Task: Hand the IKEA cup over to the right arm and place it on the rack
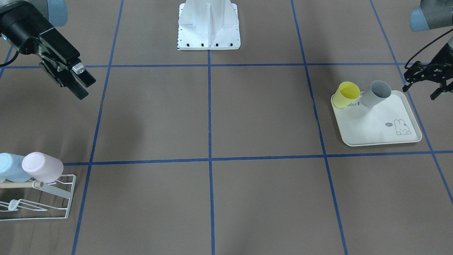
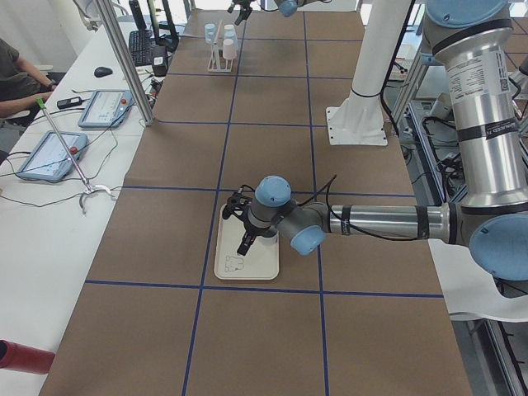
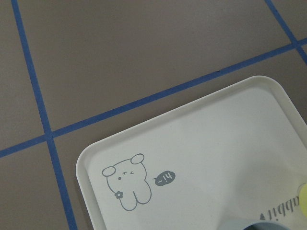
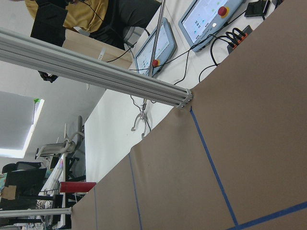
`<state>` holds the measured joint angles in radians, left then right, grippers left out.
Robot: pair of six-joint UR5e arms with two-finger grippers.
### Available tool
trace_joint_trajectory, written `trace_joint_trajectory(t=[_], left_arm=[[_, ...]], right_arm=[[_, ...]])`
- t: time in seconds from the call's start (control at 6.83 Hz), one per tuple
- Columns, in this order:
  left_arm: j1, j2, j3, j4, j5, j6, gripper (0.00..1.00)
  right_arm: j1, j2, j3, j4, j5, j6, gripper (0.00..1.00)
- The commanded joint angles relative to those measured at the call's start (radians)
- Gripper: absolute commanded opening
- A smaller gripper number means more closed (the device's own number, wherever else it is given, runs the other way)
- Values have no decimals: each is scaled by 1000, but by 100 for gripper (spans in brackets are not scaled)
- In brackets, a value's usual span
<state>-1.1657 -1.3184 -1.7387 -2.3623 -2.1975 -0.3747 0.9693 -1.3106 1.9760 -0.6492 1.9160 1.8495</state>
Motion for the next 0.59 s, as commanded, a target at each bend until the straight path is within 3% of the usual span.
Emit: trace_joint_trajectory(t=[0.0, 0.29, 0.44], left_arm=[[75, 1, 5, -5, 2, -53, 100], [112, 2, 13, -3, 4, -56, 100], [115, 2, 21, -3, 5, -55, 93]], right_arm=[[-4, 4, 0, 2, 0, 1, 100], [-4, 4, -2, 0, 0, -1, 100], [-4, 4, -3, 0, 0, -1, 100]])
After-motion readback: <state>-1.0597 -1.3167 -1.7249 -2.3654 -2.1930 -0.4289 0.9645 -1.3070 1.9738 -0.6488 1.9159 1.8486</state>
